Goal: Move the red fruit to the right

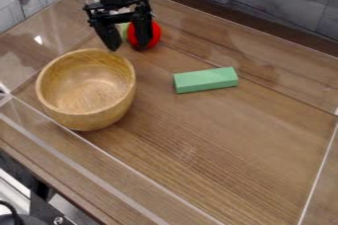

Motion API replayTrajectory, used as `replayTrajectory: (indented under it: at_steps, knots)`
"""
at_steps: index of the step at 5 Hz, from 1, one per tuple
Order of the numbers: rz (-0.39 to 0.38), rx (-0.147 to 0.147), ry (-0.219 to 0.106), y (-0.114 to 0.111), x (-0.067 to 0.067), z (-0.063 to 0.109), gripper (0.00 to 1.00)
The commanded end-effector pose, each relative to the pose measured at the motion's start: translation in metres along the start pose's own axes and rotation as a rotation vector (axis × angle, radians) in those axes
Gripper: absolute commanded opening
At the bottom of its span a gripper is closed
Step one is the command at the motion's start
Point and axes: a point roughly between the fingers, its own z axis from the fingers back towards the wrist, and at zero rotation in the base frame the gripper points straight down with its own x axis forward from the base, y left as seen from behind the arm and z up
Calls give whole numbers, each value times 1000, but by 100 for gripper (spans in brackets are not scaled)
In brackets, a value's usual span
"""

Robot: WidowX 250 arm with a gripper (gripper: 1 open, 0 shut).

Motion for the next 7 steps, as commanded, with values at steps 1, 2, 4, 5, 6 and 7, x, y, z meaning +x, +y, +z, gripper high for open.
replayTrajectory:
  at_steps: [1, 2, 4, 5, 6, 7]
  knots:
    - [6, 13, -85, 14, 18, 26, 100]
    - [20, 13, -106, 22, 28, 28, 100]
    - [8, 3, -139, 16, 19, 23, 100]
    - [-3, -3, -157, 9, 19, 25, 100]
    - [-12, -10, -173, 3, 20, 30, 100]
    - [-18, -16, -189, 12, 23, 27, 100]
